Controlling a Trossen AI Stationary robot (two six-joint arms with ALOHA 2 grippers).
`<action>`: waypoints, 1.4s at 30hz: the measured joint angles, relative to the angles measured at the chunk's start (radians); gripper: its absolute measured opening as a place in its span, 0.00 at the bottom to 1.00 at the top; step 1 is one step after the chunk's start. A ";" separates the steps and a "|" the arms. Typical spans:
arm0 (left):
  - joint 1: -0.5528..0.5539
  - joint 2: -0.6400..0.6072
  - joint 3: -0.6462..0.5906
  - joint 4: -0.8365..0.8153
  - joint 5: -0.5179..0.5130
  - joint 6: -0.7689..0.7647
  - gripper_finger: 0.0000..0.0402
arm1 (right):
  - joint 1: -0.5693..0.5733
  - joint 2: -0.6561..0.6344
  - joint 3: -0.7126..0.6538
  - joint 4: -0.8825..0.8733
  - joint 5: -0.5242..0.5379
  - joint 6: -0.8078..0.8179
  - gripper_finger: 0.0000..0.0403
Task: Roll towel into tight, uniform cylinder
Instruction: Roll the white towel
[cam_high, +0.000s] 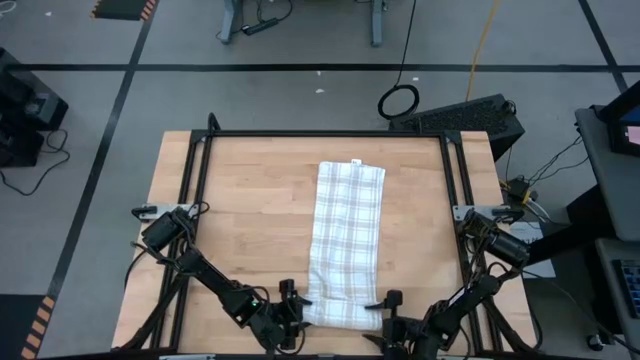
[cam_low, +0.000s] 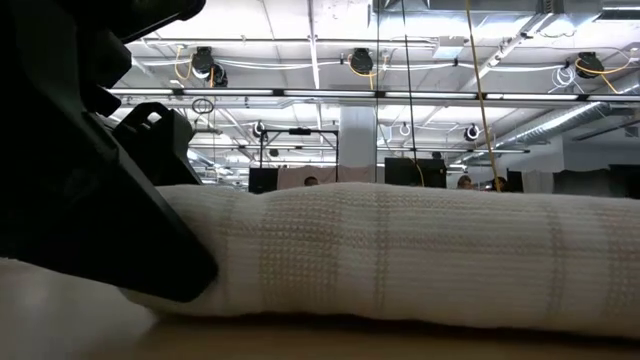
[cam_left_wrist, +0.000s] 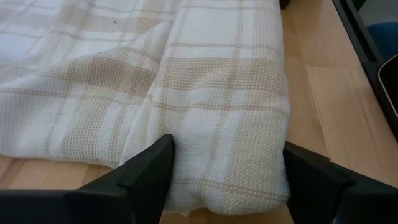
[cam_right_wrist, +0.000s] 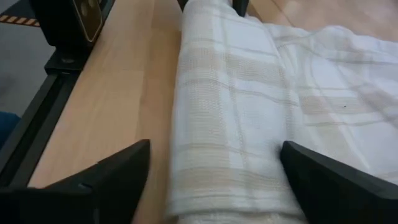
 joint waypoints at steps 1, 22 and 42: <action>0.000 0.000 0.000 0.000 0.000 0.000 0.66 | 0.000 0.000 0.000 -0.001 0.000 0.001 0.85; -0.002 0.001 -0.001 0.083 0.094 0.027 0.25 | 0.000 -0.004 0.001 -0.018 -0.035 0.029 0.11; 0.102 -0.070 -0.001 0.021 0.307 -0.053 0.12 | -0.104 -0.254 -0.001 -0.341 -0.400 0.148 0.08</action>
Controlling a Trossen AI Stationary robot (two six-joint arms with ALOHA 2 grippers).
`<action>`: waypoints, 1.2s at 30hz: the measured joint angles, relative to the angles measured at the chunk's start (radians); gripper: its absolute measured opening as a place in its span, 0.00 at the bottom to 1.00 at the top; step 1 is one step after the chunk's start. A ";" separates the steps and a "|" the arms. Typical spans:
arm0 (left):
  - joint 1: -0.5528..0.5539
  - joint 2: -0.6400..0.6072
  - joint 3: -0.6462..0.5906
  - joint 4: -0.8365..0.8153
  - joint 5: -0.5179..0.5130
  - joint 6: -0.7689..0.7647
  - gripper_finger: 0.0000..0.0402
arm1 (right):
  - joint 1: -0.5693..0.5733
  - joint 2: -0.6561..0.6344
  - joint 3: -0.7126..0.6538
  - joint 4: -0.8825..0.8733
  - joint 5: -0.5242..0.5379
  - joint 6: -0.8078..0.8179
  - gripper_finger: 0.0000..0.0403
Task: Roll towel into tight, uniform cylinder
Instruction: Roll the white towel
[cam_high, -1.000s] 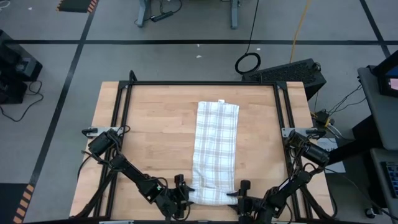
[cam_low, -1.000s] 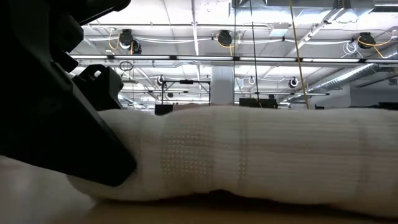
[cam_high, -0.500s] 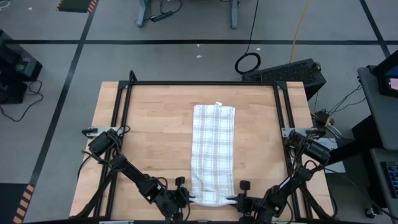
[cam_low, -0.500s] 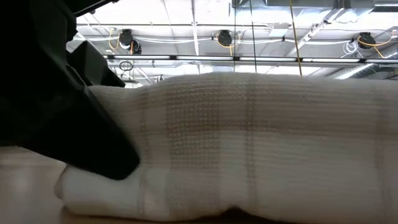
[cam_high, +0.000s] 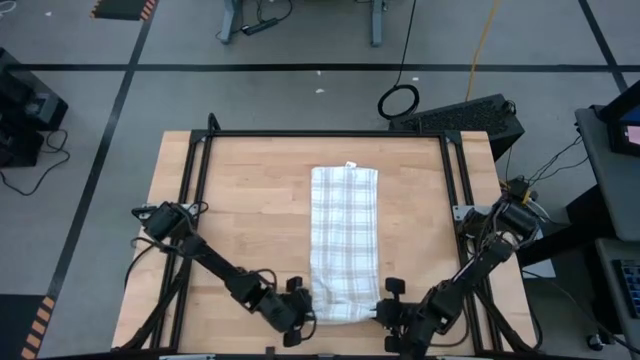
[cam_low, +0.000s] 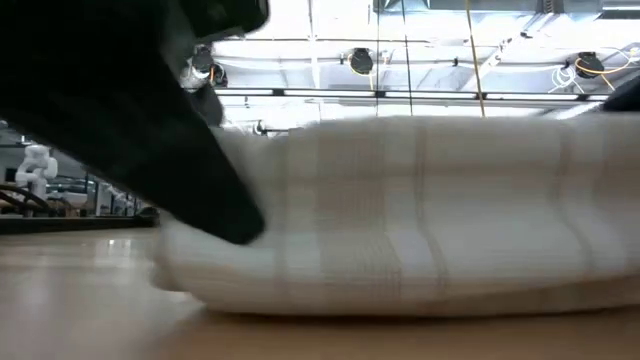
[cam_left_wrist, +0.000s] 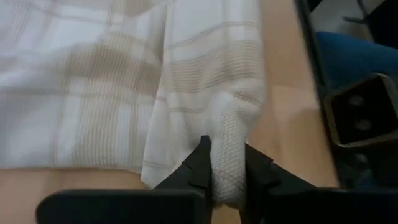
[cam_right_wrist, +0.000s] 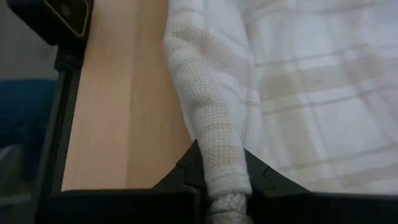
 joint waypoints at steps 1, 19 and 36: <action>0.013 0.000 0.000 -0.008 0.012 0.000 0.12 | -0.011 -0.011 0.000 -0.014 -0.035 -0.005 0.08; 0.064 -0.073 0.000 0.024 0.177 -0.125 0.12 | 0.022 -0.155 -0.078 0.110 -0.089 0.117 0.09; 0.109 -0.065 0.001 0.031 0.033 -0.096 0.12 | 0.031 -0.154 -0.225 0.180 -0.021 0.060 0.09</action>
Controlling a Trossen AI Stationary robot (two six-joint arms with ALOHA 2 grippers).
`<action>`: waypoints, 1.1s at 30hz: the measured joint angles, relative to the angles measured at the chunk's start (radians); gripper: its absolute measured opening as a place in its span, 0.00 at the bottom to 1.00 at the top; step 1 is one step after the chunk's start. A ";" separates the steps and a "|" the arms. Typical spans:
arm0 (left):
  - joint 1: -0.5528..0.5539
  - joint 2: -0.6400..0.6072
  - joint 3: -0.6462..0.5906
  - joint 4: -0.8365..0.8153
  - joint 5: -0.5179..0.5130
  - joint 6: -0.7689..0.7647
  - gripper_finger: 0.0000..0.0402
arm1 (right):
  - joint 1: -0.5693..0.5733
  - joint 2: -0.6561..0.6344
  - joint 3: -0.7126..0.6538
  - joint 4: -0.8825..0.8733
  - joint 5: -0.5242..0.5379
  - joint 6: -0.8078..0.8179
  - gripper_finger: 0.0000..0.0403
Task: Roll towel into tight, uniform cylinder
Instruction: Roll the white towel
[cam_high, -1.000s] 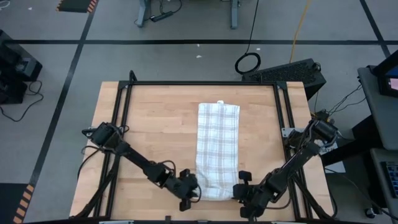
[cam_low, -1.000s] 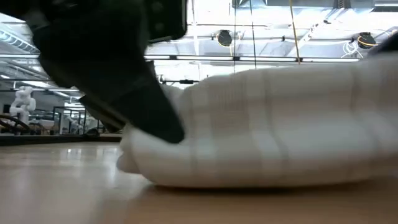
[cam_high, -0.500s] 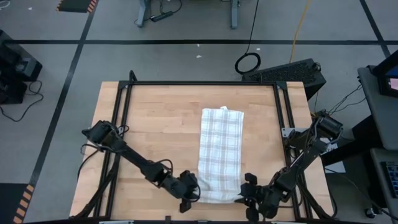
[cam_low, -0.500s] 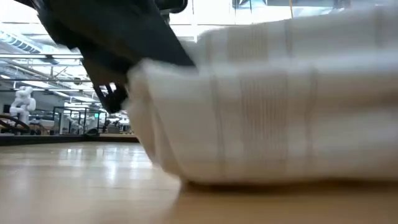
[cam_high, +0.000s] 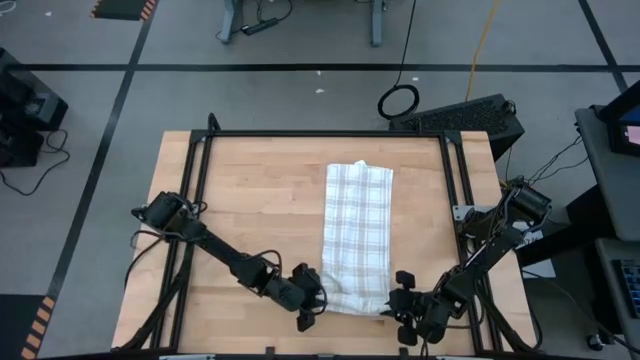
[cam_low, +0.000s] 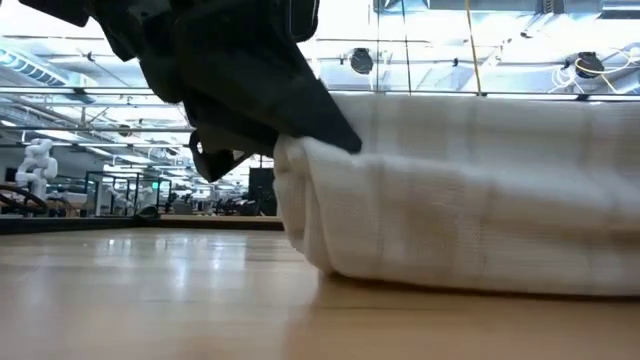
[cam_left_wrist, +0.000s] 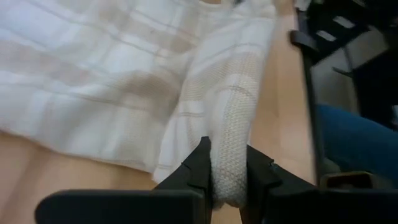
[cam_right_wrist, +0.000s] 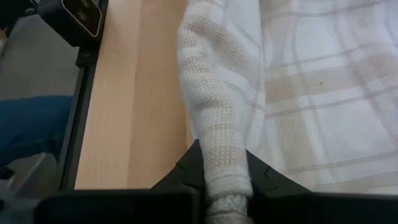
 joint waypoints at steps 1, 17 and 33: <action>-0.003 0.000 0.000 0.012 0.016 0.000 0.12 | 0.001 0.000 0.000 -0.001 0.000 -0.007 0.09; 0.046 0.000 -0.001 0.020 -0.021 0.135 0.12 | -0.028 0.000 0.000 -0.002 0.051 -0.131 0.09; 0.028 0.000 0.001 0.009 0.202 -0.060 0.12 | -0.024 -0.029 0.021 0.098 -0.179 0.257 0.09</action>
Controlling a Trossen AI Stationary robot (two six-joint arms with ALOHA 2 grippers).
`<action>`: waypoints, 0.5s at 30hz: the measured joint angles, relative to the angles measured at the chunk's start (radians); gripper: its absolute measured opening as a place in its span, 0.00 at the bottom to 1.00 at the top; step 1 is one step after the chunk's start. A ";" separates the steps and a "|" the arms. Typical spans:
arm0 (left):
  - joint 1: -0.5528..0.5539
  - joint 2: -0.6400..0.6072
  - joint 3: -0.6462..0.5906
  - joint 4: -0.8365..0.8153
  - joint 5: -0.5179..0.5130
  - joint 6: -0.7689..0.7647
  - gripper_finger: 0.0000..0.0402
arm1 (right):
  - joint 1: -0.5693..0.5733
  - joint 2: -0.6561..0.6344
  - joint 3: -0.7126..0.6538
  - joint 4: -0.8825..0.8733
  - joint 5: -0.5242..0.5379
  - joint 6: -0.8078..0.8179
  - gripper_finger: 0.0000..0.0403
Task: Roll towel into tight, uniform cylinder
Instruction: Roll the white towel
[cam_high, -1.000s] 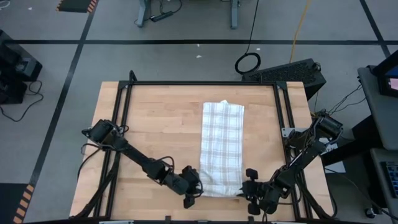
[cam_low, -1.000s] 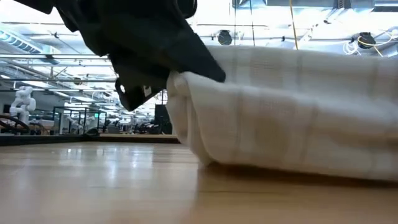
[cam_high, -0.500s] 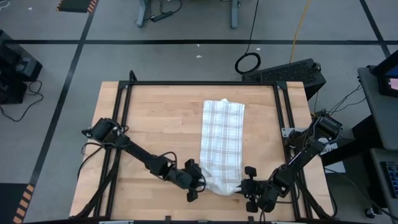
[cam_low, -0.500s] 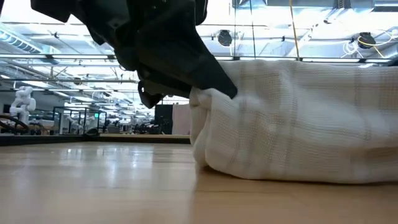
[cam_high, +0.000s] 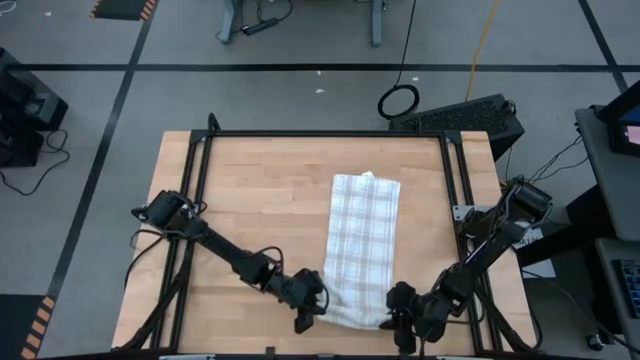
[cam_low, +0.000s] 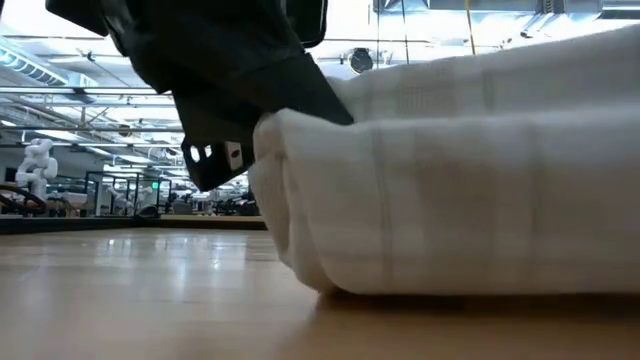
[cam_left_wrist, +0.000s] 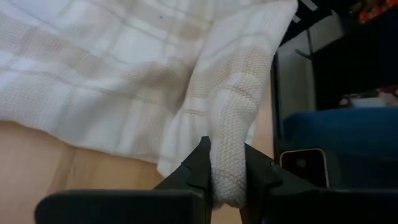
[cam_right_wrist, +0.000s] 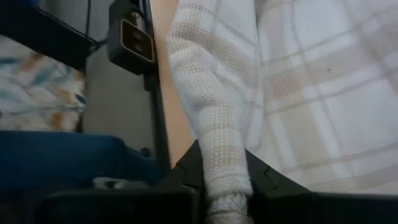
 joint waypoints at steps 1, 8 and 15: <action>0.001 0.000 0.000 0.006 0.012 -0.002 0.12 | 0.000 -0.008 0.000 -0.001 -0.002 0.021 0.09; 0.003 0.000 0.000 0.021 0.117 -0.052 0.12 | -0.020 -0.069 0.000 0.004 -0.013 0.178 0.09; 0.060 -0.001 0.000 -0.078 0.118 -0.103 0.12 | -0.100 -0.090 0.000 -0.072 -0.090 0.209 0.09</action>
